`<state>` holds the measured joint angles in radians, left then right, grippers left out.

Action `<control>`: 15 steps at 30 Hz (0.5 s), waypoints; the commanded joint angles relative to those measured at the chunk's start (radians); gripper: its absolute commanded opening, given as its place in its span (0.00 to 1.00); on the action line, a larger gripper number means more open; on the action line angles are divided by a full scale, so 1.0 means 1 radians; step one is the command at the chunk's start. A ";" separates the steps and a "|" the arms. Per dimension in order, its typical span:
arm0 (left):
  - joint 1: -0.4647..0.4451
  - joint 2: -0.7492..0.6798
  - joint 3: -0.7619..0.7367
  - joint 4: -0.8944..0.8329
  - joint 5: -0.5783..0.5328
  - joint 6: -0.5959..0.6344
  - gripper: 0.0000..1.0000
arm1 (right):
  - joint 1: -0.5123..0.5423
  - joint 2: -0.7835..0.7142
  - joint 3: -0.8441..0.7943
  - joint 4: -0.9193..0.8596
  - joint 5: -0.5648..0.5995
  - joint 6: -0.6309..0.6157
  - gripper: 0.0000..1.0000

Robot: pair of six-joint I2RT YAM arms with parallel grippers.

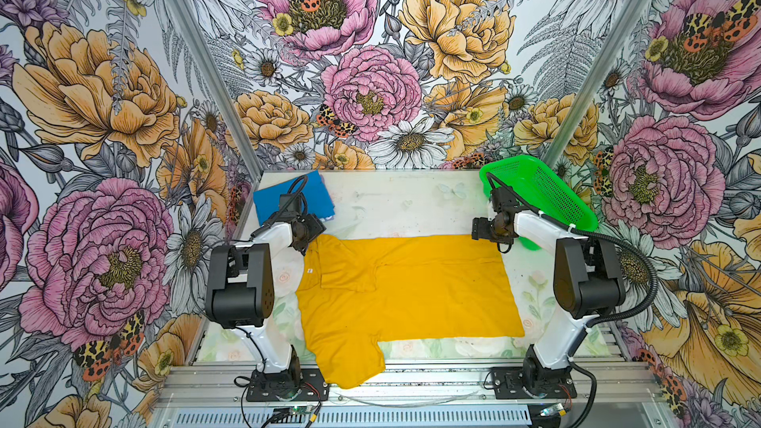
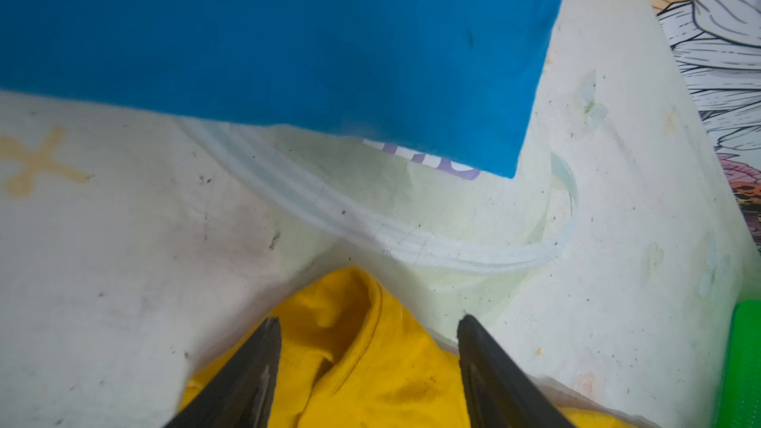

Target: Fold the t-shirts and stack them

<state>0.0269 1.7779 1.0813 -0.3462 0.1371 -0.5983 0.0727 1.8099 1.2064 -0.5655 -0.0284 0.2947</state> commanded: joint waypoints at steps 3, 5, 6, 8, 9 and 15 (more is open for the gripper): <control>-0.025 0.081 0.062 0.022 -0.008 0.022 0.59 | -0.027 -0.003 0.012 0.007 0.024 -0.024 0.84; -0.027 0.100 0.074 0.021 -0.016 0.019 0.52 | -0.041 -0.007 0.003 0.009 0.024 -0.025 0.84; -0.027 0.106 0.077 0.021 -0.022 0.020 0.47 | -0.047 -0.007 0.000 0.009 0.021 -0.028 0.84; -0.027 0.118 0.082 0.020 -0.024 0.021 0.33 | -0.063 -0.008 -0.004 0.012 0.021 -0.028 0.84; -0.027 0.118 0.083 0.021 -0.026 0.021 0.25 | -0.068 -0.007 -0.004 0.013 0.021 -0.028 0.84; -0.018 0.106 0.057 0.021 -0.049 0.018 0.00 | -0.083 0.033 0.014 0.033 0.004 -0.022 0.82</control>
<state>0.0025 1.8912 1.1393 -0.3393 0.1184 -0.5873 -0.0025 1.8126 1.2064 -0.5629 -0.0231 0.2783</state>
